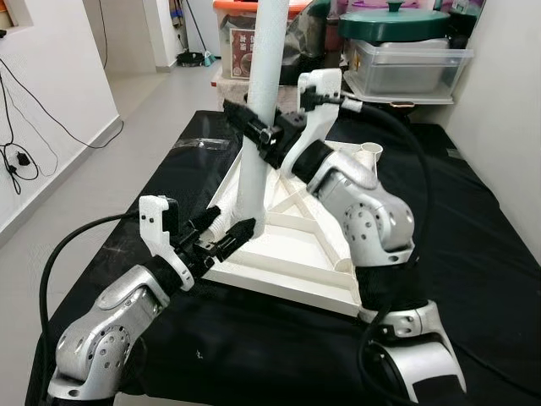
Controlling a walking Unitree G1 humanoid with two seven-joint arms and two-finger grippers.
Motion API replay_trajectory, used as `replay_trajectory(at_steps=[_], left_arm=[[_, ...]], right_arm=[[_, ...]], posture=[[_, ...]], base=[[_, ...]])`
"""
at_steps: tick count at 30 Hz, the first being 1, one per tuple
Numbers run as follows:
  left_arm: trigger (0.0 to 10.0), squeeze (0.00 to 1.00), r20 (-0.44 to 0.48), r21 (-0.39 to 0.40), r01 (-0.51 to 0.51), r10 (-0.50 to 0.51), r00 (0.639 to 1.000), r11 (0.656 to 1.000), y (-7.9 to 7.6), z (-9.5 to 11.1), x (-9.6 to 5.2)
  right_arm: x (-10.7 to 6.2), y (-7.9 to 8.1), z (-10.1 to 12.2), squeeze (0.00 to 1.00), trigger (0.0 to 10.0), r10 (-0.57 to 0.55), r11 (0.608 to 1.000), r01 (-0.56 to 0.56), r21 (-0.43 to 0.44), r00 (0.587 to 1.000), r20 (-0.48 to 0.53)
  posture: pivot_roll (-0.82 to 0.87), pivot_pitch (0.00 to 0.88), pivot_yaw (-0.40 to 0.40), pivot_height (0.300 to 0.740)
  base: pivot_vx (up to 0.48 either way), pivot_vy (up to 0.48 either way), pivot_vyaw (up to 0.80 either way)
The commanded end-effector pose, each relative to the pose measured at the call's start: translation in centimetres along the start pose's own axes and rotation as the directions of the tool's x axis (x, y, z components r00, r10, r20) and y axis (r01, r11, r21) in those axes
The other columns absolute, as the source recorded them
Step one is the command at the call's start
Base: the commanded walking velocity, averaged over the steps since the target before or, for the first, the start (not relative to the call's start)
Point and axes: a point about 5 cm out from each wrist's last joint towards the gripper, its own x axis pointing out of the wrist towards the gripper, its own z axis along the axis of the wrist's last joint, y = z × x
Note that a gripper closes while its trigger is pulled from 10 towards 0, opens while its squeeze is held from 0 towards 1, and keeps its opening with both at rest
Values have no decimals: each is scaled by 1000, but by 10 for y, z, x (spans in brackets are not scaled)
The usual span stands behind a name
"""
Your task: Building children table
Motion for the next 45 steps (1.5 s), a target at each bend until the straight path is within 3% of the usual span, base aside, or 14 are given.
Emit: replay_trajectory(at_steps=[1,5,8,18,19,20,21,34,35,37,38,44,45], left_arm=[[10000,0,-15,34,-5,6,1000,999,0,-1,0],[10000,0,-40,30,-8,10,999,1000,3,-7,1],[10000,0,-56,-28,42,-43,997,999,-3,-13,5],[10000,0,-108,4,95,-94,990,995,-9,-25,10],[4196,0,-119,21,101,-97,988,995,-11,-28,12],[4196,0,-126,28,101,-97,987,994,-12,-30,13],[0,0,-137,42,100,-93,986,994,-13,-32,14],[0,0,-213,136,80,-49,976,988,-8,-44,9],[10000,0,-224,172,84,-44,974,982,-8,-45,9],[10000,0,-231,196,88,-41,972,977,-8,-45,9],[10000,0,-241,226,99,-43,969,969,-7,-45,9],[10000,0,-294,352,148,-41,955,924,0,-45,-1],[10000,0,-311,367,163,-45,949,916,1,-47,-4]], right_arm=[[0,7,3,0,0,25,1000,-25,8,1000,16],[2,15,1,0,0,50,999,-50,14,999,18],[4,25,-2,0,0,88,996,-88,7,996,11],[10,49,-3,0,0,191,982,-191,2,981,25],[9,50,-6,0,0,192,981,-193,4,981,16],[9,51,-7,0,0,193,981,-194,5,981,13],[9,52,-8,0,0,194,981,-194,8,981,10],[7,49,-10,0,0,165,986,-166,11,986,3],[6,47,-12,0,10000,153,988,-153,17,988,-8],[5,46,-14,0,10000,145,989,-145,22,989,-16],[4,45,-16,1000,10000,140,990,-139,21,990,-29],[-1,41,-26,1000,10000,146,988,-140,61,985,-93],[-3,41,-28,0,10000,151,987,-145,67,983,-104]], posture=[[76,0,-39,740],[69,0,-35,740],[67,0,-30,740],[61,0,-25,740],[65,0,-26,740],[65,0,-26,740],[65,0,-26,740],[62,0,-28,740],[70,0,-30,740],[72,0,-31,740],[76,0,-33,740],[75,0,-33,740],[77,0,-34,740]], base=[[0,0,0],[0,0,0],[0,0,0],[0,0,0],[0,0,0],[0,0,0],[0,0,0],[0,0,0],[0,0,0],[0,0,0],[0,0,0],[0,0,0],[0,0,0]])
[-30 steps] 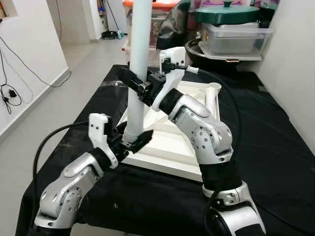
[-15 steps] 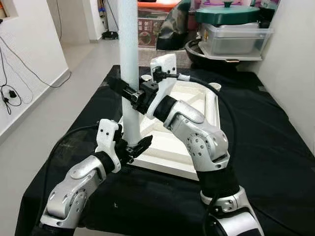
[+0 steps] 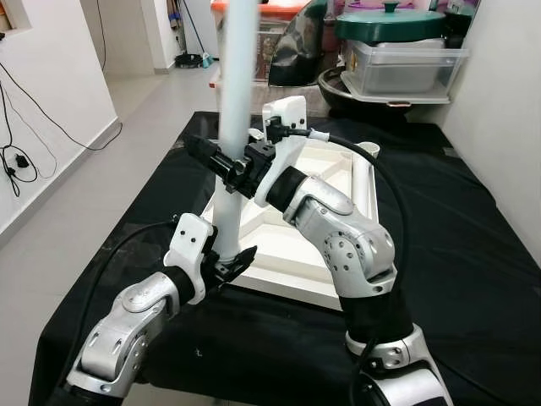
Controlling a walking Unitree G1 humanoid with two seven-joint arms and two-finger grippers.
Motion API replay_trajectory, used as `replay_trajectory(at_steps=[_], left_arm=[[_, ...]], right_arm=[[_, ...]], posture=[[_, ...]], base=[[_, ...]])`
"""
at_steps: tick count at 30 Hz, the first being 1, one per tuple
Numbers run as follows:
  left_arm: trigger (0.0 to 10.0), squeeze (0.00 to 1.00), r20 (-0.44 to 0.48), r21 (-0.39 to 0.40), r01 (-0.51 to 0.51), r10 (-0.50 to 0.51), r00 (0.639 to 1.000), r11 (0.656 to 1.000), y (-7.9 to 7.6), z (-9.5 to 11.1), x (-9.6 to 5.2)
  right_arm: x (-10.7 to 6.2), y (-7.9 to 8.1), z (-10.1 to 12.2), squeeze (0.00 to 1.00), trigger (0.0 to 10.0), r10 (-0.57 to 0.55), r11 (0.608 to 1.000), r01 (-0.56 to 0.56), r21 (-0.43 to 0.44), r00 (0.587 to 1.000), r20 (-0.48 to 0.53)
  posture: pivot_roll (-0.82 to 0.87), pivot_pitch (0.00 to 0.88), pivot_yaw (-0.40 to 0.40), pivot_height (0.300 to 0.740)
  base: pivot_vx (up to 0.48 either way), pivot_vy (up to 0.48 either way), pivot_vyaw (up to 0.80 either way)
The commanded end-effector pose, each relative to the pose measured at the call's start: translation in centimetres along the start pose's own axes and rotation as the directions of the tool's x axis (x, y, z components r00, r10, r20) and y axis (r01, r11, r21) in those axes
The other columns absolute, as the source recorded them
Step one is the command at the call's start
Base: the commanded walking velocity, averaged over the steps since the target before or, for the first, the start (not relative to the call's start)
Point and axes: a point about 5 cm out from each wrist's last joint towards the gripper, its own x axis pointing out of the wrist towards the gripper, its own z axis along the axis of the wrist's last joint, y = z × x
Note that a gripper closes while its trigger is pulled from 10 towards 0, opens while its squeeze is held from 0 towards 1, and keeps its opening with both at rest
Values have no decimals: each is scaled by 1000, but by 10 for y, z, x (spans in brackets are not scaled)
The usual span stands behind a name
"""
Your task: Building children table
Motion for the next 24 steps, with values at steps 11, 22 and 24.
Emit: replay_trajectory(at_steps=[11,22,24], left_arm=[[10000,0,-56,149,60,-52,997,987,-6,-13,-4],[10000,0,-54,182,7,2,999,983,0,-18,-2],[10000,412,-53,174,-3,12,999,985,2,-19,-3]], right_arm=[[-4,10,-16,0,0,81,994,-77,83,996,-41],[-7,10,-16,0,0,60,988,-58,145,998,-11],[-8,9,-16,0,0,45,985,-45,164,999,1]], posture=[[84,0,-36,740],[77,0,-35,740],[74,0,-33,740]], base=[[0,0,0],[0,0,0],[0,0,0]])
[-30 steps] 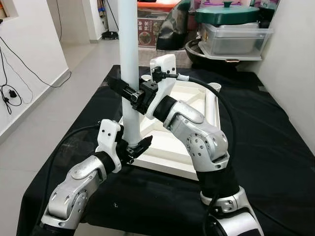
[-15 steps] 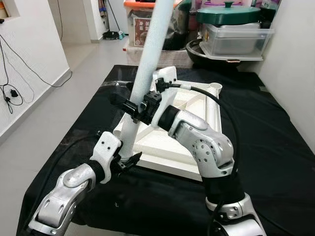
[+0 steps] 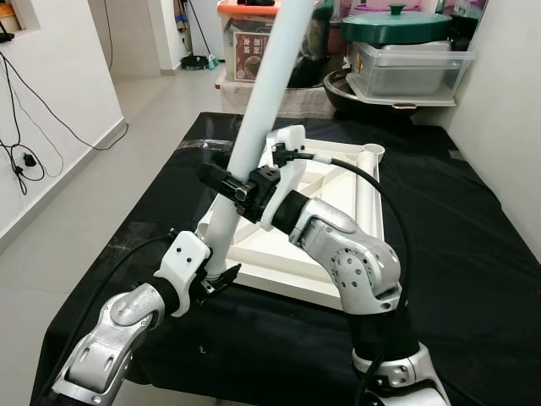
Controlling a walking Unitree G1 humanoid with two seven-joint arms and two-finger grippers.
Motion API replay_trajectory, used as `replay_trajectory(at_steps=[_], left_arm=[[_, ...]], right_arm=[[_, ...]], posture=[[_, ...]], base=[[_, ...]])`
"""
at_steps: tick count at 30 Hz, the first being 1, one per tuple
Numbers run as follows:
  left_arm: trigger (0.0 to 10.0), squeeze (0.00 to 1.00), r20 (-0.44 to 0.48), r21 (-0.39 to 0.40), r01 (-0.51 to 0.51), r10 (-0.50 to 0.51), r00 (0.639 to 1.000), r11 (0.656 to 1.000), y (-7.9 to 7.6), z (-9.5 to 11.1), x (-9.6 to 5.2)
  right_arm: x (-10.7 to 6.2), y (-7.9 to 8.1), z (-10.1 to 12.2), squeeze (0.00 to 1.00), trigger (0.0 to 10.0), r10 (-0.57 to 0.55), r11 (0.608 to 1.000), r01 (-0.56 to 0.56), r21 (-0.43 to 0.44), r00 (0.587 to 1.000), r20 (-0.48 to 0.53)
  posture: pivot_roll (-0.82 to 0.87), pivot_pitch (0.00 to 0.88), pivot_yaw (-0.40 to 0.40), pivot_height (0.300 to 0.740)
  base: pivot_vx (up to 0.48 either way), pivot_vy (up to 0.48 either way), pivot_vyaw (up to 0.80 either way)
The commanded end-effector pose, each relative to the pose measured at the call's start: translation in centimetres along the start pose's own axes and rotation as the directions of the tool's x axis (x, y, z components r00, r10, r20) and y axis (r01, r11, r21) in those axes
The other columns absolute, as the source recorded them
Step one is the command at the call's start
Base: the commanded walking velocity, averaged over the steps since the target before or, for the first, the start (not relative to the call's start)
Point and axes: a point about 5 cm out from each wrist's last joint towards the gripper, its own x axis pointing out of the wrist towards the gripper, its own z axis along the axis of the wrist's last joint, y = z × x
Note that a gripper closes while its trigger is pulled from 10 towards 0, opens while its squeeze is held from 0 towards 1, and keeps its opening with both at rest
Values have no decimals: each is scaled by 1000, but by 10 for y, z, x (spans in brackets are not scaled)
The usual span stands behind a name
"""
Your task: Building children table
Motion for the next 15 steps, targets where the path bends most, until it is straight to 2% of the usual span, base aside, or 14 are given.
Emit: replay_trajectory(at_steps=[1,2,3,4,5,7,9,12,15], left_arm=[[10000,412,-3,34,14,-14,1000,999,-5,-1,5],[10000,412,-3,34,14,-14,1000,999,-5,-1,5],[10000,882,2,21,6,-6,1000,1000,-4,-1,5],[10000,882,2,21,6,-6,1000,1000,-4,-1,5],[10000,1000,5,14,-5,5,1000,1000,-3,-2,5],[10000,1000,7,12,-16,16,1000,1000,-2,-2,5],[10000,1000,15,5,-44,44,999,999,2,-2,2],[10000,1000,67,-53,-99,102,993,994,9,7,-10],[10000,1000,75,-61,-106,111,991,993,10,8,-12]], right_arm=[[4,12,2,0,0,54,997,-55,56,998,30],[4,12,2,0,0,54,997,-55,56,998,30],[4,12,2,0,0,47,997,-50,62,998,36],[4,12,2,0,0,47,997,-50,62,998,36],[3,11,3,0,0,36,997,-39,62,998,45],[2,8,4,0,0,19,999,-22,50,998,52],[-1,-2,7,0,0,-30,999,28,24,998,60],[-11,-26,22,0,0,-129,990,134,-49,988,88],[-13,-30,24,0,0,-143,987,149,-59,985,93]], posture=[[74,0,-33,740],[74,0,-33,740],[74,0,-33,740],[74,0,-33,740],[76,0,-32,740],[78,0,-32,740],[79,0,-33,740],[75,0,-29,740],[75,0,-29,740]], base=[[0,0,0],[0,0,0],[0,0,0],[0,0,0],[0,0,0],[0,0,0],[0,0,0],[0,0,0],[0,0,0]])
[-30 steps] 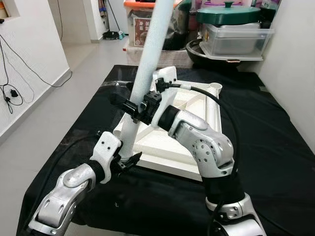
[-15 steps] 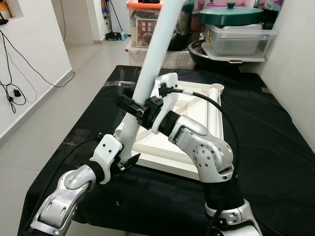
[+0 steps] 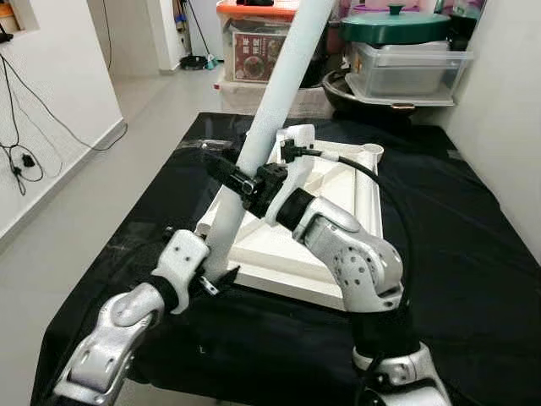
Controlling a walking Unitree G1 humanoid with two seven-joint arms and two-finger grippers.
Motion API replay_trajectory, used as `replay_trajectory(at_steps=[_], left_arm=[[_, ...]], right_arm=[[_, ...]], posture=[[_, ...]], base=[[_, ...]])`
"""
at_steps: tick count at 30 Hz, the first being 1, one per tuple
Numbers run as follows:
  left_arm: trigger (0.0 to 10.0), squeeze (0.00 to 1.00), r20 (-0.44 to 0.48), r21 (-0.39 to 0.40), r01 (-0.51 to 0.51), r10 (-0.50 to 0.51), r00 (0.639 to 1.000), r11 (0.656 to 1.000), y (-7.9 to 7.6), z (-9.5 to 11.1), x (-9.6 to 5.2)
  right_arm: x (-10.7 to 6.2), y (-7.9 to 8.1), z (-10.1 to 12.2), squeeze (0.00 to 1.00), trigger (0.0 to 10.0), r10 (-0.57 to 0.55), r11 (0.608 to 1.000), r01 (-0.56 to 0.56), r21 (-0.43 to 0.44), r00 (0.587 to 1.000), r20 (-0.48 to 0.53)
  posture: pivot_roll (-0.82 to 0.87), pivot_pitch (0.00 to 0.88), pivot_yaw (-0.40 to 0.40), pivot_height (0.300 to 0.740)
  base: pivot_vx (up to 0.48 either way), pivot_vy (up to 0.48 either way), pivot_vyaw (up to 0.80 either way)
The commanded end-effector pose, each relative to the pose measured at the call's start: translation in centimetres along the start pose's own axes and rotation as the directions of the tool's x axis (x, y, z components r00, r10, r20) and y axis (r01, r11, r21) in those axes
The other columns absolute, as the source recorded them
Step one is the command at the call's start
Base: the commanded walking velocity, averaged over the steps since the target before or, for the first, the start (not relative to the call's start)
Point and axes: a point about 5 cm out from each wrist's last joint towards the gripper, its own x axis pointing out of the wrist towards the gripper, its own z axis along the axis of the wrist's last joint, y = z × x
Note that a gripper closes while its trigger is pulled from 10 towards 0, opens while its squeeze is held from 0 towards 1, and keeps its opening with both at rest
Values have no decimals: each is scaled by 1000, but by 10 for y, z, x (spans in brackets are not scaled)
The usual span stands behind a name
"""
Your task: Building children table
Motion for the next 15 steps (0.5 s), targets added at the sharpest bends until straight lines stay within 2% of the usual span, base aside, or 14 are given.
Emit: replay_trajectory(at_steps=[1,2,3,5,6,7,8,10,12,14,15], left_arm=[[10000,1000,8,-49,-35,35,999,998,2,1,-5],[10000,0,13,-65,-32,33,999,997,-1,1,-11],[10000,0,13,-65,-32,33,999,997,-1,1,-11],[10000,0,13,-93,-24,25,1000,995,-7,-1,-22],[10000,0,13,-93,-24,25,1000,995,-7,-1,-22],[10000,0,9,-98,-28,29,1000,995,-8,-2,-26],[10000,0,9,-98,-28,29,1000,995,-8,-2,-26],[10000,0,-11,-110,-45,44,999,993,-10,-7,-31],[10000,0,-11,-110,-45,44,999,993,-10,-7,-31],[10000,0,-42,-120,-30,25,999,992,-17,-15,-34],[10000,0,-42,-120,-30,25,999,992,-17,-15,-34]], right_arm=[[-2,-7,7,0,0,-29,999,29,-28,999,20],[-7,-19,14,0,0,-71,995,73,-66,997,30],[-7,-19,14,0,0,-71,995,73,-66,997,30],[-18,-45,28,0,0,-165,975,170,-141,985,45],[-18,-45,28,0,0,-165,975,170,-141,985,45],[-23,-54,32,0,0,-198,965,204,-168,979,49],[-23,-54,32,0,0,-198,965,204,-168,979,49],[-29,-66,43,0,0,-234,952,243,-187,970,68],[-29,-66,43,0,0,-234,952,243,-187,970,68],[-31,-67,58,0,0,-198,958,219,-184,972,126],[-31,-67,58,0,0,-198,958,219,-184,972,126]], posture=[[75,0,-31,740],[85,0,-40,740],[85,0,-40,740],[93,0,-50,740],[93,0,-50,740],[96,0,-54,740],[96,0,-54,740],[97,0,-56,740],[97,0,-56,740],[86,0,-54,740],[86,0,-54,740]], base=[[0,0,0],[0,0,0],[0,0,0],[0,0,0],[0,0,0],[0,0,0],[0,0,0],[0,0,0],[0,0,0],[0,0,0],[0,0,0]])
